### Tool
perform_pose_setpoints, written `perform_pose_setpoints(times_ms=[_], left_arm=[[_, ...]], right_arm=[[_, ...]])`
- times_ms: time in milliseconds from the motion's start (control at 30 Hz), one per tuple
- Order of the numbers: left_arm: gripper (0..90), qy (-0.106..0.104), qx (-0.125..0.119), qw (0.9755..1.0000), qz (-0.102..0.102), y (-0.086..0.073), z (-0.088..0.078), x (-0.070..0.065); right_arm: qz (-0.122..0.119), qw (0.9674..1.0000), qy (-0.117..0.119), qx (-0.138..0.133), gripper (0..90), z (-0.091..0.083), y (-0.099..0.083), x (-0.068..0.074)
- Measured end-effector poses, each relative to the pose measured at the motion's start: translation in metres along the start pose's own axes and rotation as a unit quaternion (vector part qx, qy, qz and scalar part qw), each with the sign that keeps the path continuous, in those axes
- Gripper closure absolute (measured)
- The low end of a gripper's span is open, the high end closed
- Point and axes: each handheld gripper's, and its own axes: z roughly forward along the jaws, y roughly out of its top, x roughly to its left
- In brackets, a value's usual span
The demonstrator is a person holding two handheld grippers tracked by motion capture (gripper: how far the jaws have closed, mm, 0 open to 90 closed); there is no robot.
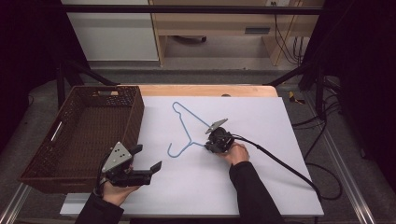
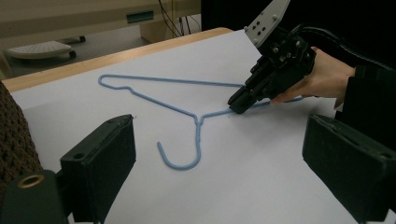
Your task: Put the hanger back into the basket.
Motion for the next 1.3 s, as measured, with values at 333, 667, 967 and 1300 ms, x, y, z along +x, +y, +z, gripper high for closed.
perform_pose_setpoints(times_ms=[333, 667, 967, 1300], left_arm=[[9.9, -0.003, 0.002, 1.0000, 0.001, 0.000, 0.001, -0.001], [10.3, -0.006, 0.004, 1.0000, 0.002, 0.000, 0.003, -0.002], [10.6, -0.006, 0.006, 1.0000, 0.002, -0.001, 0.004, -0.002], [10.8, -0.010, 0.013, 0.9999, 0.001, -0.003, 0.010, -0.006]], right_arm=[[-0.027, 0.9996, 0.002, 0.011, 83.6, 0.000, 0.002, 0.000], [-0.058, 0.9982, 0.010, 0.010, 86.6, 0.000, 0.002, -0.001], [-0.039, 0.9987, 0.031, 0.014, 87.5, -0.003, 0.000, -0.003], [-0.019, 0.9983, 0.053, -0.012, 87.6, -0.015, -0.003, -0.007]])
